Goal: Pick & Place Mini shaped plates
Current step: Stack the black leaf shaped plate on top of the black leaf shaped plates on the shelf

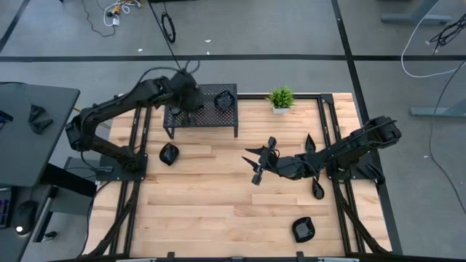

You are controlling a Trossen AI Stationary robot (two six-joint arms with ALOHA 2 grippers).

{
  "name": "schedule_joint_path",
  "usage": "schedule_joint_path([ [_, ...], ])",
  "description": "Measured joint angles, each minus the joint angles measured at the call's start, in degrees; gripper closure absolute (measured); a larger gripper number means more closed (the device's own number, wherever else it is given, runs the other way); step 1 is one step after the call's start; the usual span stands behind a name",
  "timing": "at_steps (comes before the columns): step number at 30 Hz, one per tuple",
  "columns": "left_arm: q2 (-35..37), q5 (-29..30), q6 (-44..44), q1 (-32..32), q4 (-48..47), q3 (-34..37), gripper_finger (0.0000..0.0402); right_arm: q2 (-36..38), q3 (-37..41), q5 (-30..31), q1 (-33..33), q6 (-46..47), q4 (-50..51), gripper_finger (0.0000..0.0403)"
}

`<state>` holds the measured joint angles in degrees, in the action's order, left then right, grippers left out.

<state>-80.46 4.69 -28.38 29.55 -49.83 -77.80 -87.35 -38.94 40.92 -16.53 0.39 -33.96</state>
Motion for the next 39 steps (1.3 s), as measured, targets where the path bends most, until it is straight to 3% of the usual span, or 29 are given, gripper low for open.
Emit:
schedule_joint_path([
  [6, 5.7, -0.2, 8.8, -9.5, -8.0, 4.5, 0.0395, 0.0, 0.0, 0.0, 0.0, 2.8, 1.8, 0.0255],
  [10, 12.4, 1.1, 21.8, -16.9, -7.2, 12.1, 0.0393, 0.0, 0.0, 0.0, 0.0, 4.3, 2.1, 0.0255],
  [16, 19.8, 9.1, 43.9, -29.2, -5.0, 25.3, 0.0397, 0.0, 0.0, -1.6, 0.0, 5.2, 2.3, 0.0255],
  [20, 21.7, 8.7, 53.6, -34.9, -4.7, 32.4, 0.0394, 0.0, 0.0, -1.7, 0.0, 5.2, 2.2, 0.0255],
  [24, 21.7, 6.7, 56.6, -37.9, -1.5, 37.9, 0.0367, 0.0, 0.0, -2.0, 0.2, 5.1, 2.0, 0.0255],
  [28, 21.6, 4.2, 55.0, -40.6, 3.4, 42.7, 0.0314, 0.0, 0.0, -2.0, 0.2, 5.1, 1.9, 0.0255],
  [34, 21.6, 9.5, 56.4, -42.6, 2.9, 45.6, 0.0228, 0.0, 0.0, -2.0, 0.2, 4.9, 1.8, 0.0255],
  [39, 21.2, 13.3, 60.0, -42.7, 4.6, 47.7, 0.0206, 0.0, 0.0, -2.0, 0.2, 4.9, 1.8, 0.0255],
])
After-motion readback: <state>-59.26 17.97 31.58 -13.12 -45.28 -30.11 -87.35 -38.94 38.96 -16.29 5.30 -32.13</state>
